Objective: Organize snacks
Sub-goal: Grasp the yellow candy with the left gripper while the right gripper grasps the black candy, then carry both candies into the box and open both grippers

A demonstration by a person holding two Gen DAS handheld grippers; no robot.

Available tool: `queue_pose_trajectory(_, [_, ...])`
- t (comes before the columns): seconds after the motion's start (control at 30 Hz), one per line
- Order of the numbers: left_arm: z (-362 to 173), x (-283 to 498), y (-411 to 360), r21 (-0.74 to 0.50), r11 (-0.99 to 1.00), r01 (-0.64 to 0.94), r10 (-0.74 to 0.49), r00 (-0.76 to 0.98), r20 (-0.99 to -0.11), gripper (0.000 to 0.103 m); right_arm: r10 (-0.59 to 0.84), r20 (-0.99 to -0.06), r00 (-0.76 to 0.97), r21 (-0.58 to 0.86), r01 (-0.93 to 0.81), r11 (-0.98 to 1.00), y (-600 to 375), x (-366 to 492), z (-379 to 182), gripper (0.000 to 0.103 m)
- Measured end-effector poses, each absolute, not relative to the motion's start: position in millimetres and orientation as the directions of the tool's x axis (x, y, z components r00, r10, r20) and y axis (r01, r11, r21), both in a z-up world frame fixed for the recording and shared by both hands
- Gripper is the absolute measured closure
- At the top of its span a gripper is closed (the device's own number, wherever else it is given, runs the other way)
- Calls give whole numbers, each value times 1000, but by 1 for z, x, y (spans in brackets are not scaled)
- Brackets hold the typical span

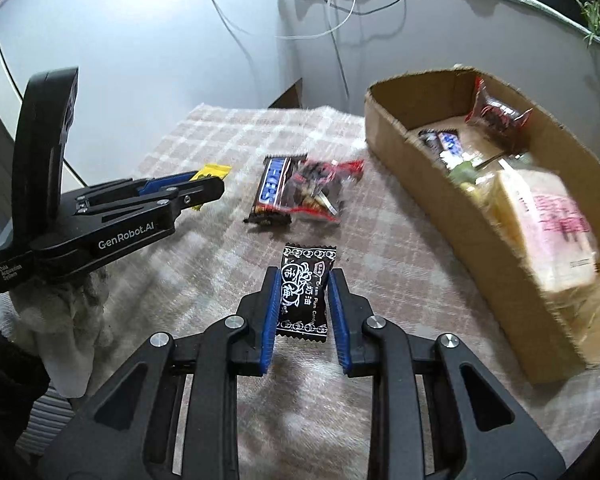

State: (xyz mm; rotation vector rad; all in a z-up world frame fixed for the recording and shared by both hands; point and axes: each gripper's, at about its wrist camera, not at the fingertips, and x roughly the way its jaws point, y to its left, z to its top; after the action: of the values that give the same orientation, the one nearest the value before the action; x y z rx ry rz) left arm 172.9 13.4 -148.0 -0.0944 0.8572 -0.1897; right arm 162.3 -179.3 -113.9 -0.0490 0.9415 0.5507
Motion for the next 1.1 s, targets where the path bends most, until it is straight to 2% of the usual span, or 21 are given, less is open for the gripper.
queue_pose_trajectory(0.5, [-99,174,-35,-141,965,221,-258,698,-668,80,406,-708,578,192,-396,898,-258,169,-57,78])
queue_pose_trajectory(1.1, [-81,205,-107,-156,937,312,-336,683,-649,80,308,-710,634,181,-258,949,-354,207,-50,78])
